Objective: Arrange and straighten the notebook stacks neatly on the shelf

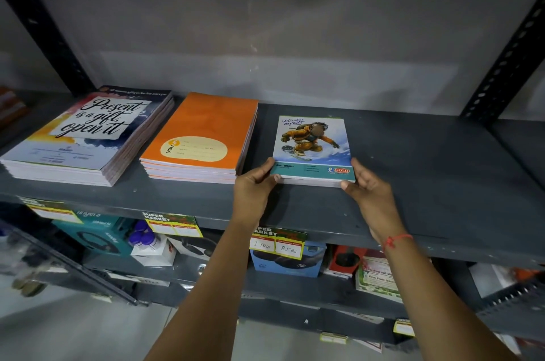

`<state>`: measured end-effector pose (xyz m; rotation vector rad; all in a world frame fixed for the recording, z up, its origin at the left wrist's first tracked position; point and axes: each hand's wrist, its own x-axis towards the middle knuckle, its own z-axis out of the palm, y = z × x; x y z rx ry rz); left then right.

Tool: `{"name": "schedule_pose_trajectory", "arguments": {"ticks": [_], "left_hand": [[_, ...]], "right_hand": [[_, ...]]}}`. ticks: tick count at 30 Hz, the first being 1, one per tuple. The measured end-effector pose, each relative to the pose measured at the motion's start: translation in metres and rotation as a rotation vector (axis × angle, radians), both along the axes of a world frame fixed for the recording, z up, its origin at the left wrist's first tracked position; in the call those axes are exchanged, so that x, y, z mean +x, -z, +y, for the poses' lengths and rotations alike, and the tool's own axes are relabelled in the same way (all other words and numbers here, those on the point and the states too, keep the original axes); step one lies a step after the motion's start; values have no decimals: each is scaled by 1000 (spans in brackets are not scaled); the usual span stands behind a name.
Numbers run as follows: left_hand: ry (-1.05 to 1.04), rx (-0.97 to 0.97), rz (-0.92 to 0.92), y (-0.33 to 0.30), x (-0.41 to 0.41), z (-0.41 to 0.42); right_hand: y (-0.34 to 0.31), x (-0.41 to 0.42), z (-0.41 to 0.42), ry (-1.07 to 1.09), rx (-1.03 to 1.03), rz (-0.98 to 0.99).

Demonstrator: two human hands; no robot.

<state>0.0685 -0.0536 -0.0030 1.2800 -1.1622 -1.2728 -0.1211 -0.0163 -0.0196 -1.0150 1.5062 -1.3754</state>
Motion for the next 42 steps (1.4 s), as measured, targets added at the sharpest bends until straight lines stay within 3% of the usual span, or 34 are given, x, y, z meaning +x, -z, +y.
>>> {"name": "schedule_pose_trajectory", "arguments": {"ticks": [15, 38, 42], "left_hand": [[-139, 4, -82, 2, -8, 0], [-187, -45, -149, 10, -6, -5], [-122, -84, -214, 10, -1, -3]], "right_hand": [[3, 7, -1, 100, 16, 195], [6, 12, -2, 262, -15, 216], [0, 15, 4, 242, -12, 218]]}}
